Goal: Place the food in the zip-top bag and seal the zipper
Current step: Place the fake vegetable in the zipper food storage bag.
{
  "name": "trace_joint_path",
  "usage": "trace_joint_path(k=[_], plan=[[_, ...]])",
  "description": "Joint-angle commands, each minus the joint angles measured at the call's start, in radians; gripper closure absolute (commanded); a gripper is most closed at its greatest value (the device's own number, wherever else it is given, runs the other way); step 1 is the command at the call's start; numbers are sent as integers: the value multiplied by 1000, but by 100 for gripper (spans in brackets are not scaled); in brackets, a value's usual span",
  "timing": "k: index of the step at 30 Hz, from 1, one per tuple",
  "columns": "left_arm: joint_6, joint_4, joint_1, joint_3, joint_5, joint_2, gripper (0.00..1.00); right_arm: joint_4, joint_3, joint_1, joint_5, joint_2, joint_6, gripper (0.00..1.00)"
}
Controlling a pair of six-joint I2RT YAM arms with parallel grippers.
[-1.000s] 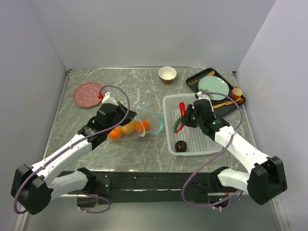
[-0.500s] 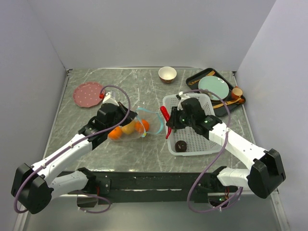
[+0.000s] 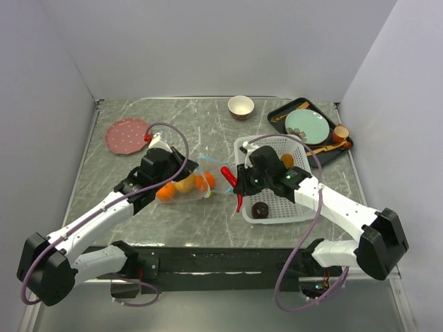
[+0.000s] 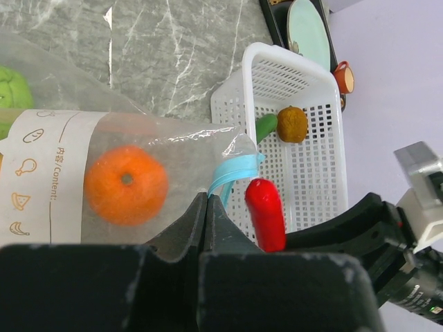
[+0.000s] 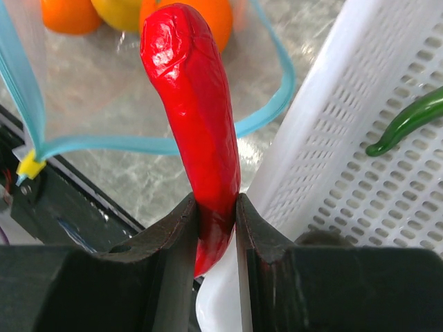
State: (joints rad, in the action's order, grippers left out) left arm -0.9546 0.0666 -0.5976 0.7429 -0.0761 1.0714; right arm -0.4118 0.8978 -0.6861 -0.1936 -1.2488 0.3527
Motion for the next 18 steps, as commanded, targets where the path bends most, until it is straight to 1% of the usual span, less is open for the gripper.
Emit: trace_joint_path(k=[1, 5, 10, 12, 15, 18], plan=[[22, -31, 4, 36, 18, 2, 99, -27, 67, -23, 9, -24, -29, 73], [43, -24, 4, 42, 35, -5, 99, -45, 121, -26, 22, -69, -43, 72], [80, -7, 4, 82, 82, 21, 99, -53, 199, -29, 25, -138, -50, 72], [83, 7, 4, 95, 99, 30, 99, -76, 228, -29, 23, -181, -61, 71], [96, 25, 4, 124, 104, 30, 99, -123, 317, -30, 39, -243, -113, 70], [111, 48, 4, 154, 104, 27, 99, -177, 389, -29, 45, -302, -126, 70]])
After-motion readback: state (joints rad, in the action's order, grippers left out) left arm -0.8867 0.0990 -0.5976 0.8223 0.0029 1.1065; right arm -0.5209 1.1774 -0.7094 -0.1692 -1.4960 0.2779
